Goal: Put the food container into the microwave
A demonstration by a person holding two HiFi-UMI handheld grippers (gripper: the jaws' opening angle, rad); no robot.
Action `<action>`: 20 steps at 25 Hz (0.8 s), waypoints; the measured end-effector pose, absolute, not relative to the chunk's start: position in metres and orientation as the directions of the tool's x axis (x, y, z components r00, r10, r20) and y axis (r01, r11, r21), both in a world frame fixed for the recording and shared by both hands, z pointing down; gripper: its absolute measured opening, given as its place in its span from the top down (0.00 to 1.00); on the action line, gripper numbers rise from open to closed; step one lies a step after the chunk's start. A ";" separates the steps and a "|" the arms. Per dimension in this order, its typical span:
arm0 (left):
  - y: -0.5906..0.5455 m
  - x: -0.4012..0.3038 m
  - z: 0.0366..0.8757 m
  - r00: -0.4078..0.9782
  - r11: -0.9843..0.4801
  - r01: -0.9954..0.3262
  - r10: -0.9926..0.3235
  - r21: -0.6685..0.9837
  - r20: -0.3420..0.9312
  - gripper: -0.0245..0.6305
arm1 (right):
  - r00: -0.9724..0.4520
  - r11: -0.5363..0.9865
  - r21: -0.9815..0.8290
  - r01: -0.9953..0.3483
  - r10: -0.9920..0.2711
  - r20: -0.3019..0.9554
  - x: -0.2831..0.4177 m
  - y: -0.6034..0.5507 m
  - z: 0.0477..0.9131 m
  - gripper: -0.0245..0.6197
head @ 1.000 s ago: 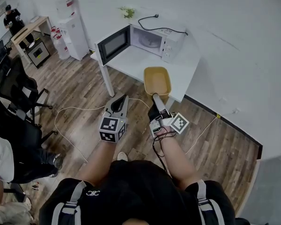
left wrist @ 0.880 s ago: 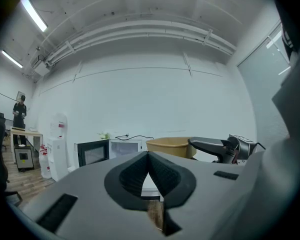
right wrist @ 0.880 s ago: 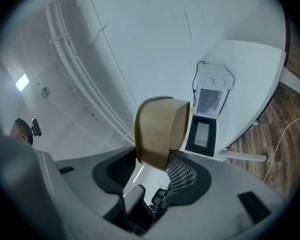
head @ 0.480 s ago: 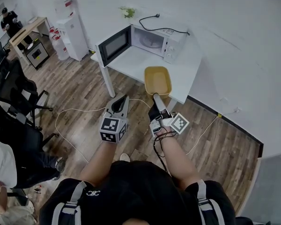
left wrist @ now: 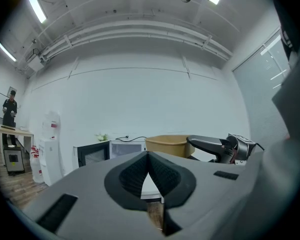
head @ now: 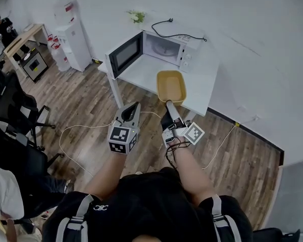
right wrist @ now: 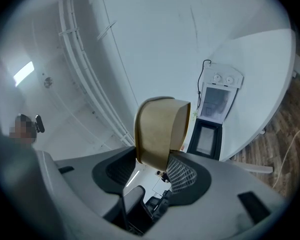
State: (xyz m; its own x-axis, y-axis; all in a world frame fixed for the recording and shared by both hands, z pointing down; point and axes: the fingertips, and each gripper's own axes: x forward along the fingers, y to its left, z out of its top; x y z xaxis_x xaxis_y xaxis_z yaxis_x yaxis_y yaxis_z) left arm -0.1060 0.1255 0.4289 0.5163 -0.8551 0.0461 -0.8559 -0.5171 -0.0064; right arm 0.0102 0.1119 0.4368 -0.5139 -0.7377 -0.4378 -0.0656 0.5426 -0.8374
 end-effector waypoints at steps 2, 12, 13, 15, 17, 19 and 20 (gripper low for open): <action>0.120 -0.114 0.434 0.523 -0.524 -0.852 -0.850 -0.003 0.058 0.97 | -0.502 0.544 -0.836 -0.067 -0.743 -0.443 0.002 0.109 0.438 0.66; 0.077 -0.126 0.448 0.544 -0.547 -0.837 -0.836 -0.016 0.075 0.97 | -0.467 0.508 -0.857 -0.080 -0.779 -0.418 -0.003 0.062 0.459 0.66; 0.069 -0.126 0.450 0.545 -0.547 -0.837 -0.835 -0.017 0.079 0.97 | -0.466 0.507 -0.858 -0.081 -0.780 -0.417 -0.002 0.055 0.461 0.66; 0.051 -0.127 0.450 0.542 -0.545 -0.838 -0.837 -0.017 0.081 0.97 | -0.466 0.505 -0.860 -0.075 -0.780 -0.417 -0.001 0.038 0.463 0.66; 0.032 -0.124 0.448 0.542 -0.545 -0.838 -0.837 -0.024 0.081 0.97 | -0.467 0.502 -0.862 -0.066 -0.779 -0.418 0.000 0.018 0.463 0.66; 0.012 -0.120 0.448 0.545 -0.548 -0.836 -0.835 -0.030 0.081 0.97 | -0.465 0.500 -0.863 -0.067 -0.781 -0.416 0.004 -0.003 0.465 0.66; 0.001 -0.118 0.449 0.545 -0.548 -0.836 -0.835 -0.031 0.081 0.97 | -0.464 0.500 -0.863 -0.069 -0.782 -0.416 0.006 -0.014 0.467 0.66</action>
State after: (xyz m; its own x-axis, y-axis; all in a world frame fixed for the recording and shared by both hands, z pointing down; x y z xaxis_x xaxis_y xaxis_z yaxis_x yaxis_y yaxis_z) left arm -0.1179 0.0014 0.4494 0.5448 -0.8347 0.0808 -0.8356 -0.5484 -0.0311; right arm 0.0063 -0.0143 0.4669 -0.4641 -0.7819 -0.4163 -0.0688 0.5003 -0.8631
